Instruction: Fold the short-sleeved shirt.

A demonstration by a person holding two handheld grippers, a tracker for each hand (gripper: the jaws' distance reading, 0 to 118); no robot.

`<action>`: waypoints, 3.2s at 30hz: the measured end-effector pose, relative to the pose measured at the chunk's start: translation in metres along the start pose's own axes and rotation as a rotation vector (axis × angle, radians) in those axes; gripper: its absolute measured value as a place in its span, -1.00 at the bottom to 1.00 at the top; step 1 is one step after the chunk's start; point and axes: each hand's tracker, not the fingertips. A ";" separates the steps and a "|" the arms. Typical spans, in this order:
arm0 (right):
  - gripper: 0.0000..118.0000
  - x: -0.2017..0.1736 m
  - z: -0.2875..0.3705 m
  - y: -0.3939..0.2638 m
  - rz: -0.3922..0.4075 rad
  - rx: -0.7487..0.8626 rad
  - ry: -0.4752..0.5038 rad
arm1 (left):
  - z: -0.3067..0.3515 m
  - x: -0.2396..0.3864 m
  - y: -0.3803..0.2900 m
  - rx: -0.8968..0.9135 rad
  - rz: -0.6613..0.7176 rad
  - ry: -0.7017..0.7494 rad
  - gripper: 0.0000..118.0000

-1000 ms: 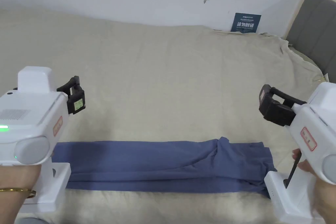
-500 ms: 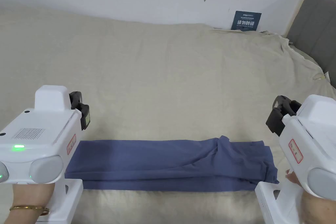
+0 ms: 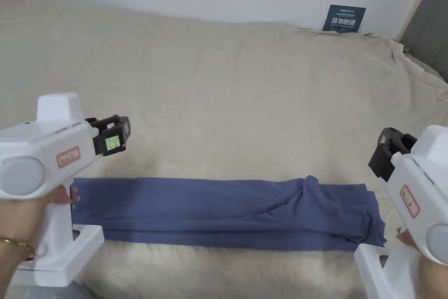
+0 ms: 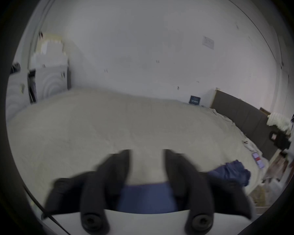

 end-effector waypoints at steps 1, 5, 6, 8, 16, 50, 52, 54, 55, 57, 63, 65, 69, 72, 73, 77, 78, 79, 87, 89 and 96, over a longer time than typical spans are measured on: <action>-1.00 0.000 -0.001 -0.001 0.003 -0.003 -0.002 | -0.003 -0.008 0.002 -0.034 0.042 -0.037 0.74; -1.00 0.000 -0.002 -0.003 0.005 -0.019 -0.004 | -0.009 -0.046 0.003 -0.159 0.119 -0.106 0.97; -1.00 0.000 -0.003 -0.004 0.006 -0.022 -0.003 | -0.011 -0.056 0.001 -0.214 0.125 -0.127 0.97; -1.00 -0.001 -0.004 -0.006 0.010 -0.028 -0.006 | -0.018 -0.078 -0.004 -0.299 0.166 -0.147 0.97; -1.00 -0.009 -0.010 -0.011 0.036 -0.060 -0.018 | -0.043 -0.153 -0.035 -0.517 0.324 -0.050 0.98; -1.00 -0.015 -0.027 -0.029 -0.018 -0.157 -0.028 | -0.056 -0.166 -0.066 -0.605 0.545 -0.108 -0.94; -1.00 -0.017 -0.027 -0.030 -0.028 -0.159 -0.019 | -0.050 -0.153 -0.065 -0.567 0.442 -0.057 -0.97; -1.00 -0.018 -0.028 -0.030 -0.025 -0.161 -0.010 | -0.051 -0.138 -0.063 -0.595 0.352 -0.016 -0.99; -1.00 -0.019 -0.028 -0.030 -0.021 -0.162 -0.010 | -0.048 -0.132 -0.059 -0.586 0.334 -0.006 -1.00; -1.00 -0.017 -0.027 -0.029 -0.026 -0.158 -0.004 | -0.039 -0.121 -0.048 -0.544 0.315 0.003 -1.00; -1.00 -0.009 -0.021 -0.021 -0.038 -0.128 -0.006 | -0.014 -0.072 -0.002 -0.470 0.225 0.056 -1.00; -1.00 -0.006 -0.019 -0.019 -0.040 -0.118 -0.007 | -0.004 -0.049 0.013 -0.436 0.180 0.042 -1.00; -1.00 0.001 -0.014 -0.014 -0.044 -0.102 -0.013 | 0.006 0.001 0.035 -0.399 0.072 -0.077 -1.00; -1.00 0.008 -0.010 -0.013 -0.054 -0.089 -0.021 | 0.000 0.042 0.039 -0.404 -0.023 -0.157 -1.00; -1.00 0.011 -0.008 -0.012 -0.056 -0.087 -0.024 | -0.004 0.056 0.039 -0.415 -0.052 -0.187 -1.00; -1.00 0.022 -0.002 -0.013 -0.071 -0.081 -0.043 | -0.033 0.113 0.024 -0.477 -0.138 -0.275 -1.00; -1.00 0.025 0.000 -0.013 -0.072 -0.080 -0.049 | -0.043 0.125 0.016 -0.501 -0.166 -0.285 -1.00; -1.00 0.027 0.002 -0.014 -0.068 -0.080 -0.057 | -0.052 0.138 0.008 -0.518 -0.194 -0.296 -1.00; -1.00 0.053 0.014 -0.021 -0.081 -0.097 -0.114 | -0.148 0.213 -0.053 -0.648 -0.144 -0.237 -1.00; -1.00 0.059 0.015 -0.021 -0.081 -0.100 -0.127 | -0.165 0.224 -0.067 -0.674 -0.173 -0.183 -1.00; -1.00 0.067 0.016 -0.021 -0.085 -0.105 -0.155 | -0.192 0.227 -0.088 -0.753 -0.142 -0.252 0.54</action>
